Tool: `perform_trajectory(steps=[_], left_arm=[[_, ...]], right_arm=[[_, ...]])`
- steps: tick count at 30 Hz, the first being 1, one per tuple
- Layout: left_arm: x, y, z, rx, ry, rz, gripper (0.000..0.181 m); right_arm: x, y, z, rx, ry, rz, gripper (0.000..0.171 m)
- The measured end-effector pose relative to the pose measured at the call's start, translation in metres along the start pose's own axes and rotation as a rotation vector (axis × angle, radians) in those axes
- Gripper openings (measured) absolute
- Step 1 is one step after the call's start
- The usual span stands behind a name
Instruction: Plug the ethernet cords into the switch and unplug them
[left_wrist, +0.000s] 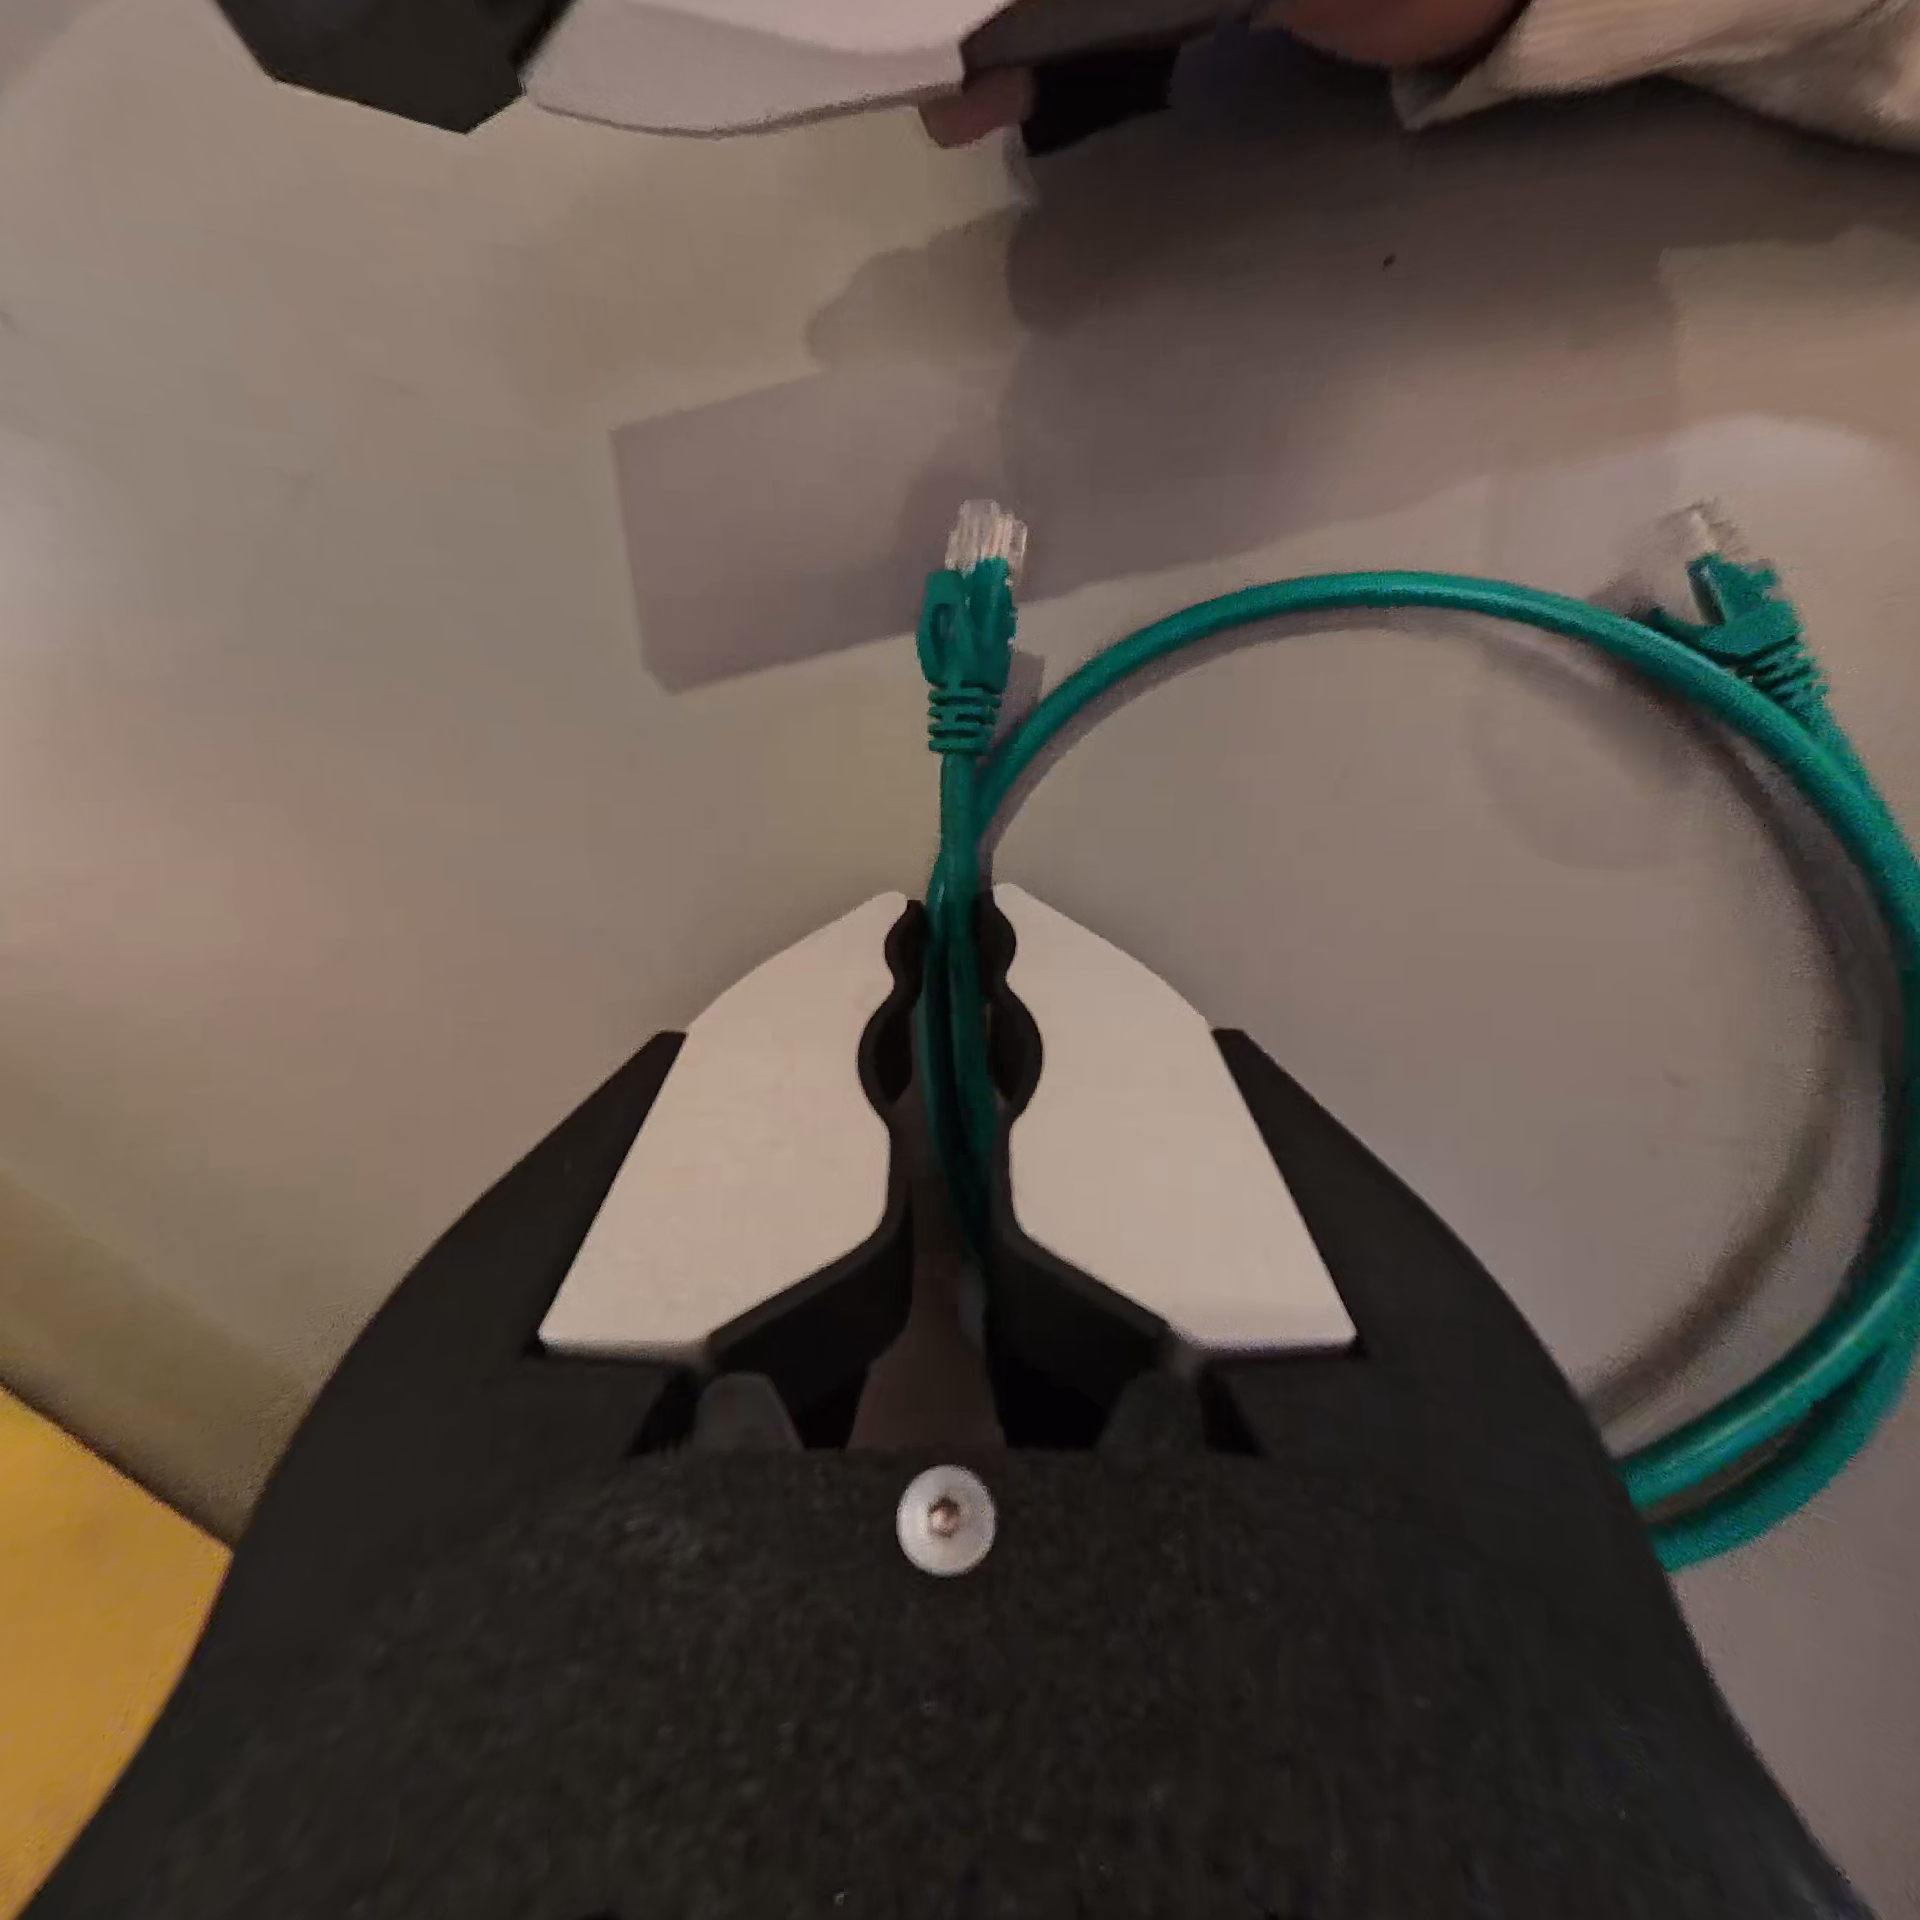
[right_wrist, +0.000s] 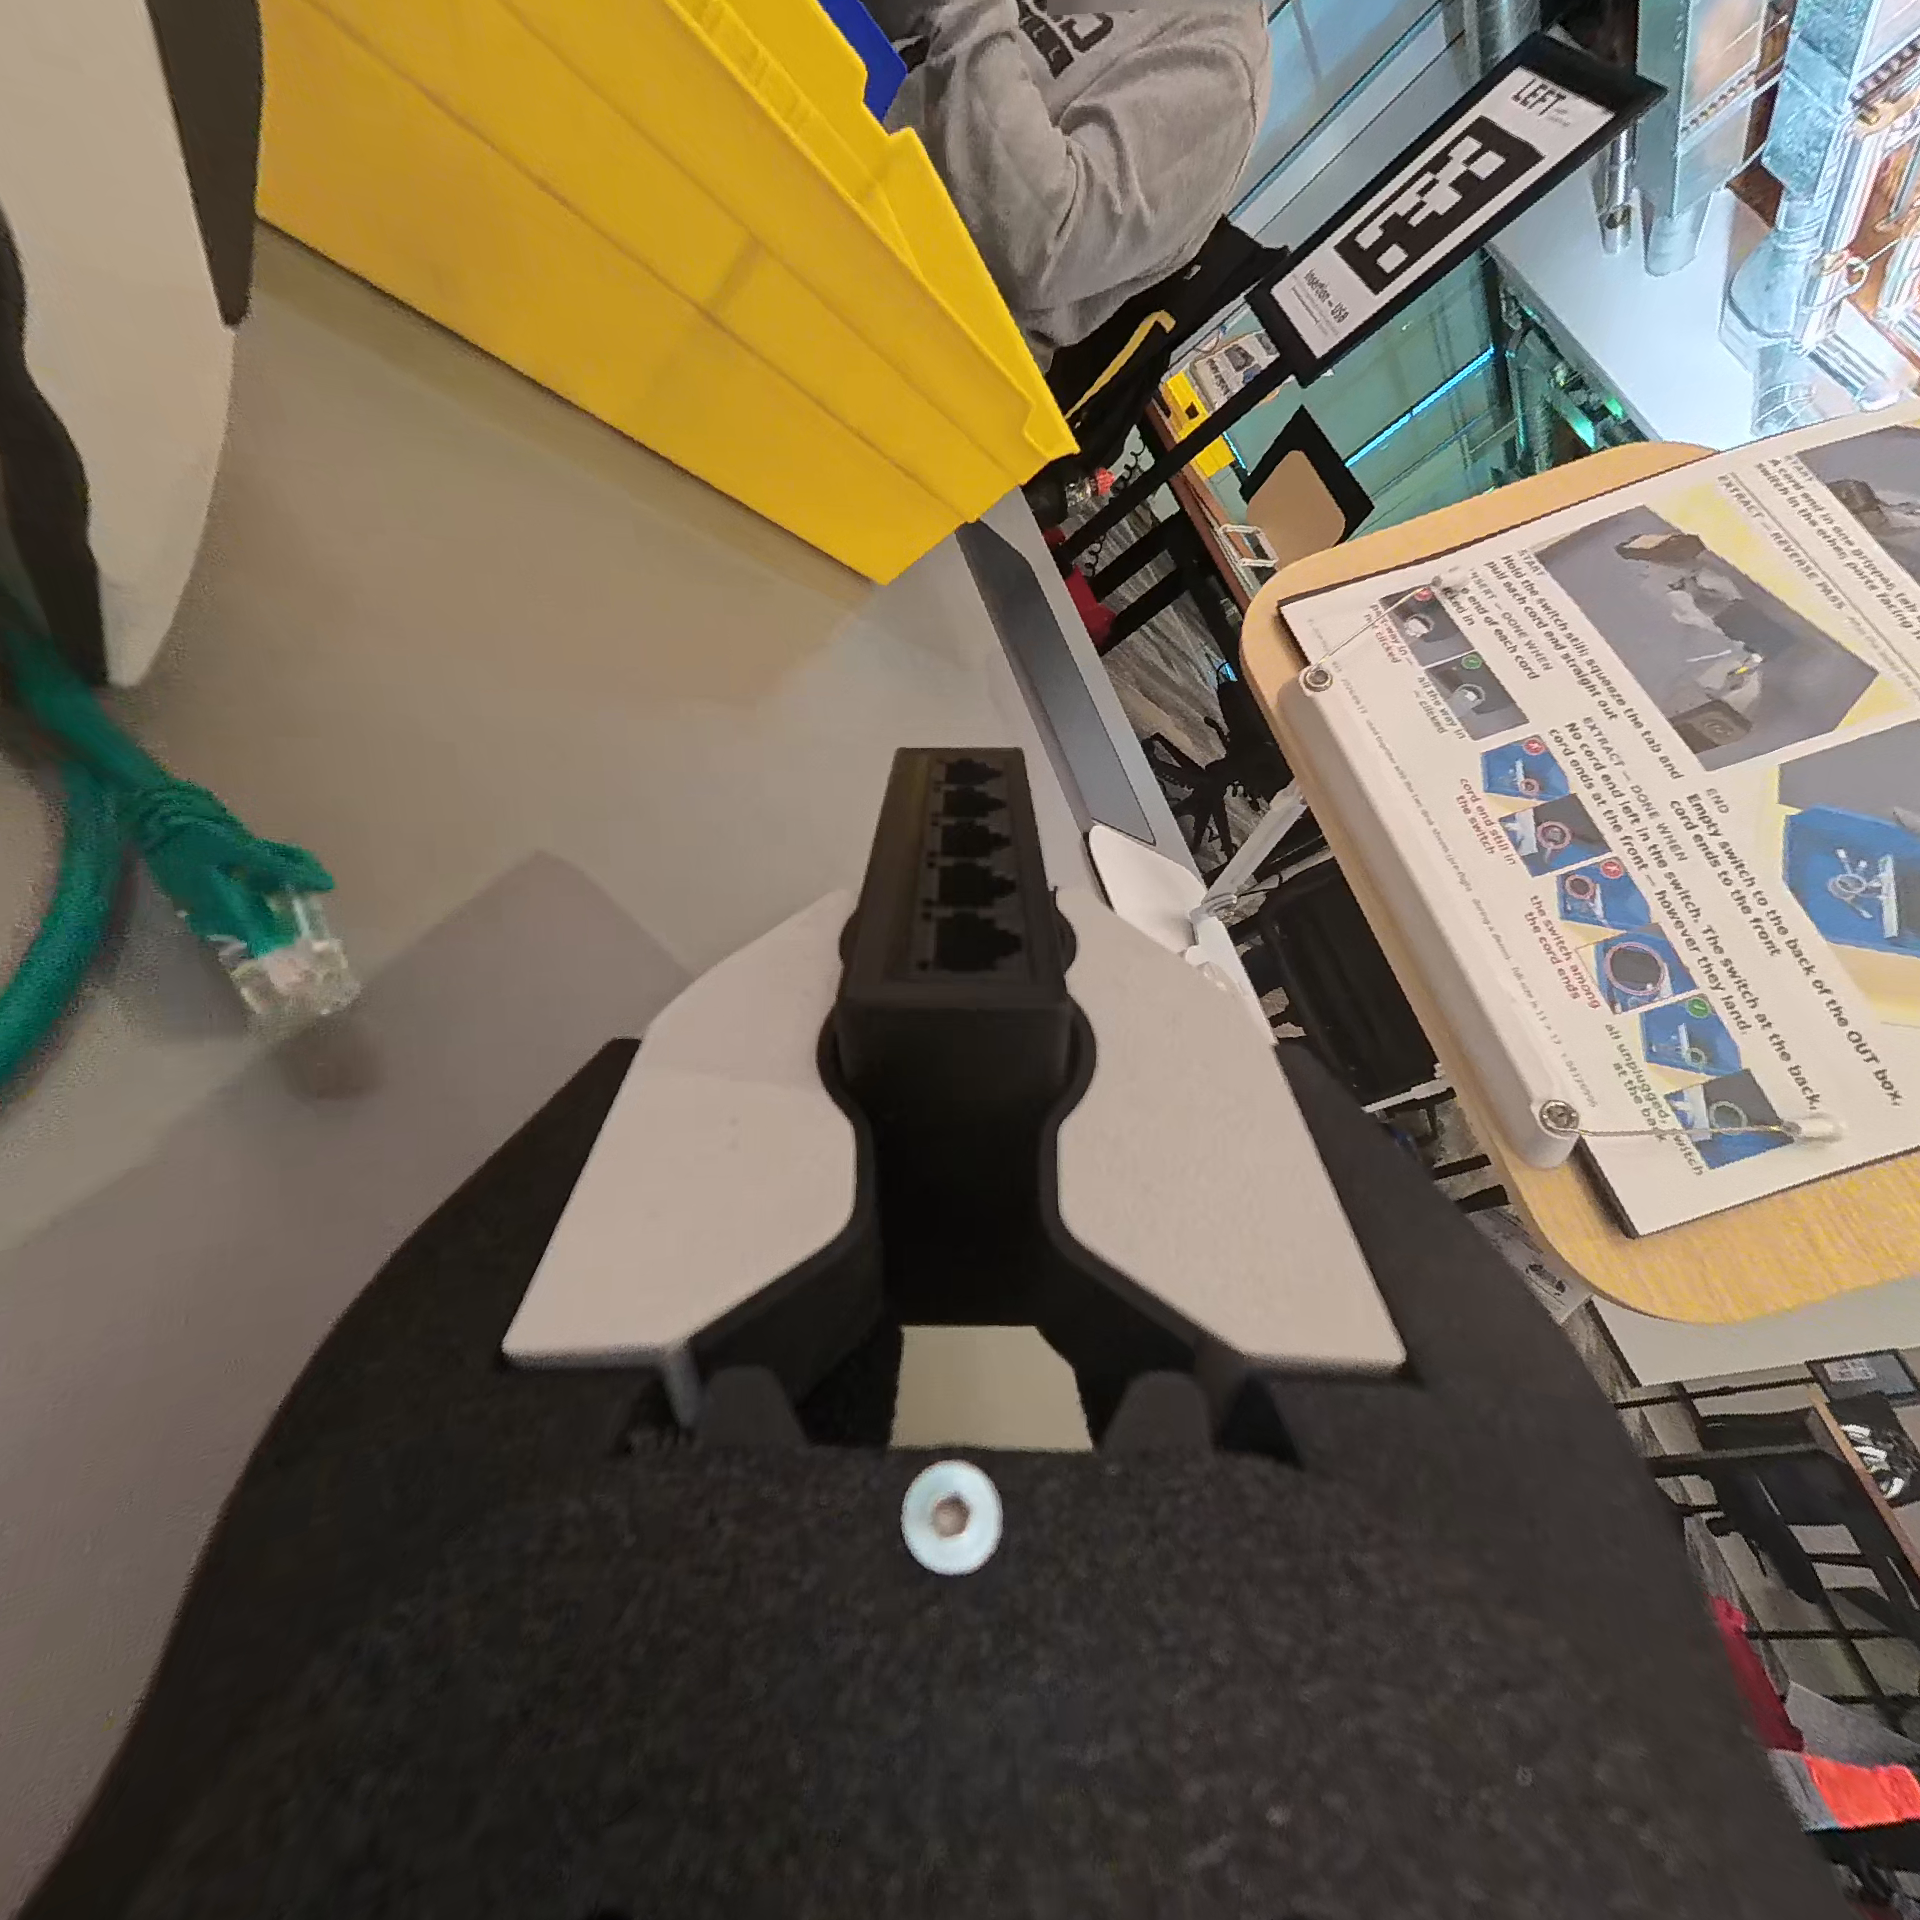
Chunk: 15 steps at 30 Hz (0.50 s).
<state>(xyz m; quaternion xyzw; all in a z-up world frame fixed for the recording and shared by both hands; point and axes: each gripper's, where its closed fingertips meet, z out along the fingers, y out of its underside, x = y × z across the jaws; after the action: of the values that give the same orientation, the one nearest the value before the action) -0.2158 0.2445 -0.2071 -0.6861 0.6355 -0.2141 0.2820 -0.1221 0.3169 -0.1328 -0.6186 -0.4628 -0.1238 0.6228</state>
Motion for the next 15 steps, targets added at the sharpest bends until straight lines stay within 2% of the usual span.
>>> perform_trajectory(steps=[6, 15], left_arm=[[-0.016, 0.001, -0.009, 0.008, -0.073, -0.015, 0.009], [-0.014, 0.007, -0.003, 0.006, -0.159, 0.148, 0.009]], right_arm=[[0.0, 0.001, 0.001, -0.002, -0.002, 0.005, 0.031], [-0.001, 0.002, 0.002, -0.01, -0.008, -0.001, 0.03]])
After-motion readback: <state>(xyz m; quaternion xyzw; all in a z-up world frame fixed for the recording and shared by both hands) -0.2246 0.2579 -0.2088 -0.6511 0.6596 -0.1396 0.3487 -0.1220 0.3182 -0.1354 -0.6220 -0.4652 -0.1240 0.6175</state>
